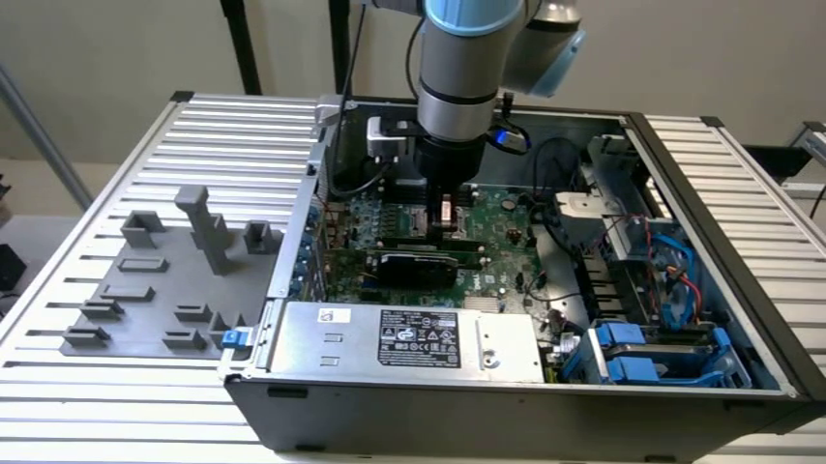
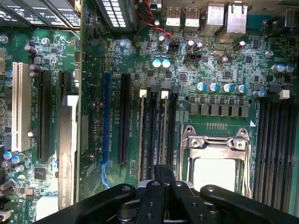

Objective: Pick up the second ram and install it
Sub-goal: 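Press down the second ram until it locks into place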

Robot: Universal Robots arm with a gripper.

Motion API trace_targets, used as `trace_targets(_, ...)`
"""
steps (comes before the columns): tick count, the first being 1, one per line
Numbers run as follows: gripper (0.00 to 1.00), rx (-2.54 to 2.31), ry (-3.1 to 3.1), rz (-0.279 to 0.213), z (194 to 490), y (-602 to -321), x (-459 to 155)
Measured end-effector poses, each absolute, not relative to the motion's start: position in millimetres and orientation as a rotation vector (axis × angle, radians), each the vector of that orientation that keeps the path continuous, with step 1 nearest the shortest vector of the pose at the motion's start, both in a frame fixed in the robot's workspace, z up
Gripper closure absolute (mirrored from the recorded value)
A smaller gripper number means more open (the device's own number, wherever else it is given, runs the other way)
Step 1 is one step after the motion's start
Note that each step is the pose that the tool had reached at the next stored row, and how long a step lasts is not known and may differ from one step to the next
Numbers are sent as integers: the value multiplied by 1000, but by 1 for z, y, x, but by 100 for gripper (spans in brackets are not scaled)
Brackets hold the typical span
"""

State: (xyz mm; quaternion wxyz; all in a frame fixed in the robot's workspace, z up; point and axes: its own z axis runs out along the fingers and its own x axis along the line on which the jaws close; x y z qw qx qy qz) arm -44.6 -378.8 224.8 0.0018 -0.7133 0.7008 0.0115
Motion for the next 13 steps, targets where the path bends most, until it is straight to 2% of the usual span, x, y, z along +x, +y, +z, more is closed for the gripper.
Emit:
trace_targets(7,89,-2241,2202,43,253,-379,-44)
trace_targets(13,89,-2242,2202,45,255,-379,-44)
